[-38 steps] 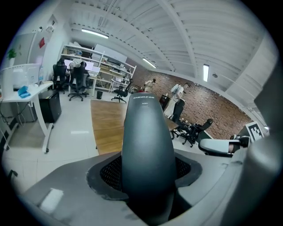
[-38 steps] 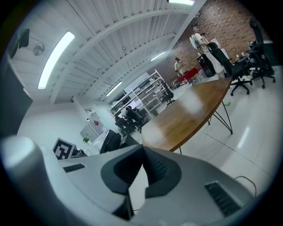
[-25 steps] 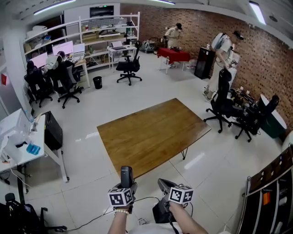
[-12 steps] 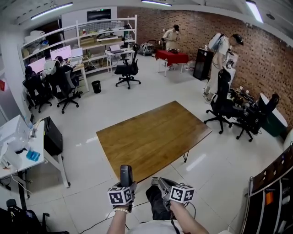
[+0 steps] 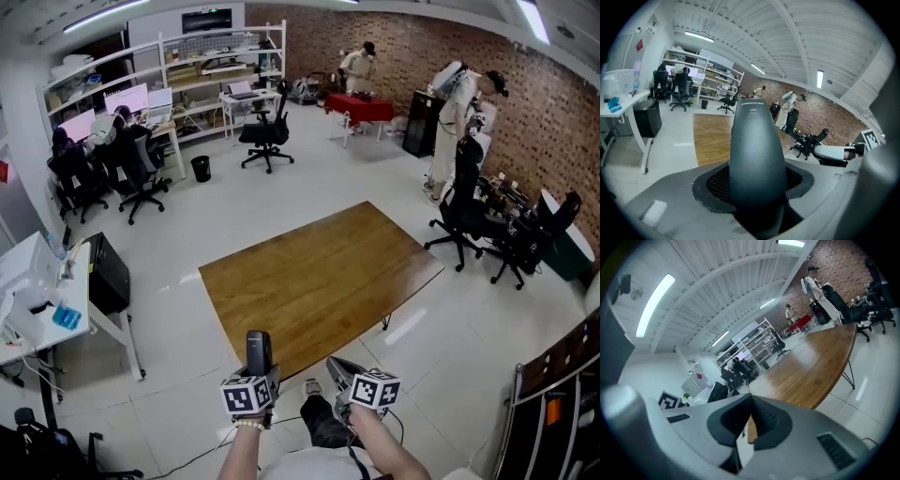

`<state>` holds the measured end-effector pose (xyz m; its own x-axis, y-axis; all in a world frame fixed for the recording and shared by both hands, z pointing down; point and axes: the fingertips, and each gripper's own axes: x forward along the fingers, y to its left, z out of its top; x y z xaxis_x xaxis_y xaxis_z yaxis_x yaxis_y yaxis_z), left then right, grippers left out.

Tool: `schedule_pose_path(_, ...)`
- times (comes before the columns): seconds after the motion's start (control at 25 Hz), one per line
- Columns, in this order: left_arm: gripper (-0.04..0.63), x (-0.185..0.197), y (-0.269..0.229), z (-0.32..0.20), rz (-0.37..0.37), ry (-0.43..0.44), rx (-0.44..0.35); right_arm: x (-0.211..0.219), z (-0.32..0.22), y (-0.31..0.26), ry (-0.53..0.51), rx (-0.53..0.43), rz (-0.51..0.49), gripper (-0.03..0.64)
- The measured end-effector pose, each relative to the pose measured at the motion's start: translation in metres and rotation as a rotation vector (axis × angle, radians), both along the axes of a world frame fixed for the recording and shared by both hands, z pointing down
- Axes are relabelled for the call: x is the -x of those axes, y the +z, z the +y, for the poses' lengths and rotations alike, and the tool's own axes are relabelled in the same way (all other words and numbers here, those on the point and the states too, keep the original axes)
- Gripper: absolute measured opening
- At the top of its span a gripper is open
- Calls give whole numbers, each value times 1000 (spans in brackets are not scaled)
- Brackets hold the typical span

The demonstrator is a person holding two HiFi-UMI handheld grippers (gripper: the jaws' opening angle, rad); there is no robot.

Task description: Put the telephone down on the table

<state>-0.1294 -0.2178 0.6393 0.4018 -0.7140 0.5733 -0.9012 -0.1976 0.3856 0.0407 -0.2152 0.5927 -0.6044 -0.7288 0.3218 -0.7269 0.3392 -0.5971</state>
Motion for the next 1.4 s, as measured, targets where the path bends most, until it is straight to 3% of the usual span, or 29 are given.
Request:
schedule_pose_path(0.28, 275, -3, 6, -38, -15, 0, 23, 4, -38, 6, -28, 13, 11, 8)
schedule_pose_path(0.68, 275, -7, 26, -123, -21, -42, 85, 15, -136, 6, -102, 38, -1, 8)
schedule_pose_path(1.0, 275, -13, 64, -176, -57, -64, 202, 17, -196, 27, -150, 104, 9, 8)
schedule_pose_path(1.4, 275, -29, 122, -203, -94, -80, 378, 2, -239, 53, -162, 195, 10, 8)
